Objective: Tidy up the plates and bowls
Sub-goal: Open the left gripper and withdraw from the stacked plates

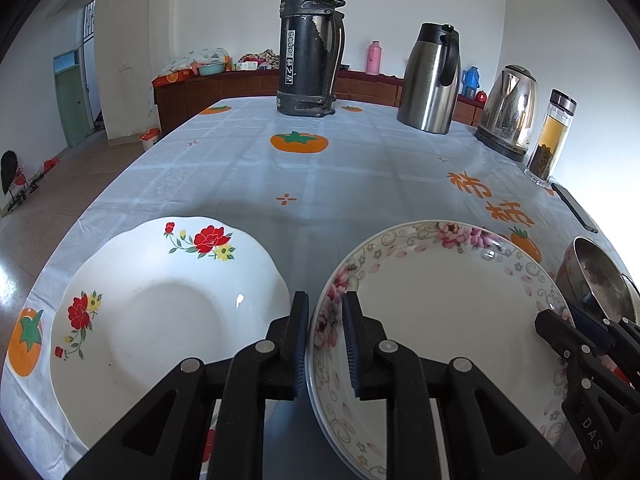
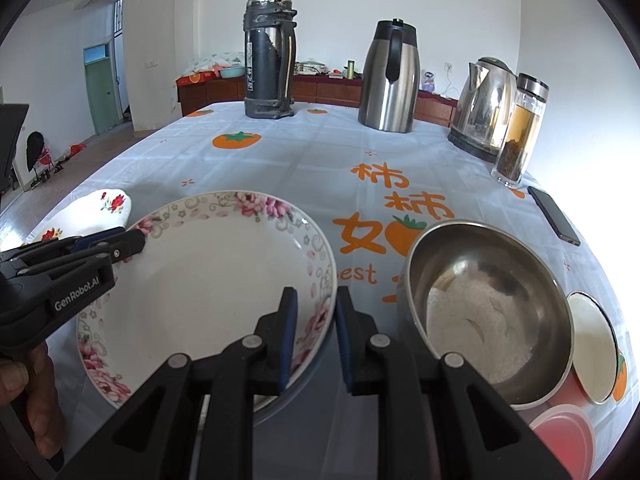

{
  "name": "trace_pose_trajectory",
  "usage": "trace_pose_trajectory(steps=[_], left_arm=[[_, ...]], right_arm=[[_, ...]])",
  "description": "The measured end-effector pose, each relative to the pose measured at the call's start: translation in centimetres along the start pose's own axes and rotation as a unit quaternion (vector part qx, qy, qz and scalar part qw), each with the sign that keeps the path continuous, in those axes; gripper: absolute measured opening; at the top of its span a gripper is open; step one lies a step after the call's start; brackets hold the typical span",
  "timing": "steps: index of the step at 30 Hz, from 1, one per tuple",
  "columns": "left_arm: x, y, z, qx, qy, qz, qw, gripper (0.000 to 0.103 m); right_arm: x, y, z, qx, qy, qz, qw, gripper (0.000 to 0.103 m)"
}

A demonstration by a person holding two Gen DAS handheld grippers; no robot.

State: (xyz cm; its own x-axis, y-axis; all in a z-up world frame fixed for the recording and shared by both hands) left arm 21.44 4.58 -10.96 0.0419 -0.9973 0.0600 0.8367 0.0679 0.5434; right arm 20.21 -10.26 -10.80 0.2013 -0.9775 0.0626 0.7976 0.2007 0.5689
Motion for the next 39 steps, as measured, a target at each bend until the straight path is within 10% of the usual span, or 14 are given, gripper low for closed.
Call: trace_pose_trajectory(steps=[19,22,39], left_arm=[[0.4,0.0,1.0,0.021,-0.007,-0.007,0.9997,0.036],[-0.3,0.2,2.3,0.058,0.028,0.005,0.9979,0.072],[-3.5,0.4,1.6,0.036,0.010,0.083,0.9959,0.072]], right_arm=[[0.0,0.0,-0.1,0.000,0.001,-0.001,1.000,0.018],[0.0,0.0,-0.1,0.000,0.000,-0.001,1.000,0.018],[-1.1,-0.4,1.7,0.046,-0.005,0.017,0.999,0.017]])
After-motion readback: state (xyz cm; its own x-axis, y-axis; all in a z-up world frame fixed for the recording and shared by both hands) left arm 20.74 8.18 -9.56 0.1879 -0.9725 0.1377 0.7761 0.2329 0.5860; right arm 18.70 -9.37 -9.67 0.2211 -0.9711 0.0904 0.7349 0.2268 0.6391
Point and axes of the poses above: each gripper's, at about its wrist camera, not at the fingertips, and z roughly against the way its jaws point, x to its right, y to its top, the point moved 5 cm from there along -z, roughly the way its jaws point, and after that the axes turned 15 degrees about -x, right-handed, at the moved point
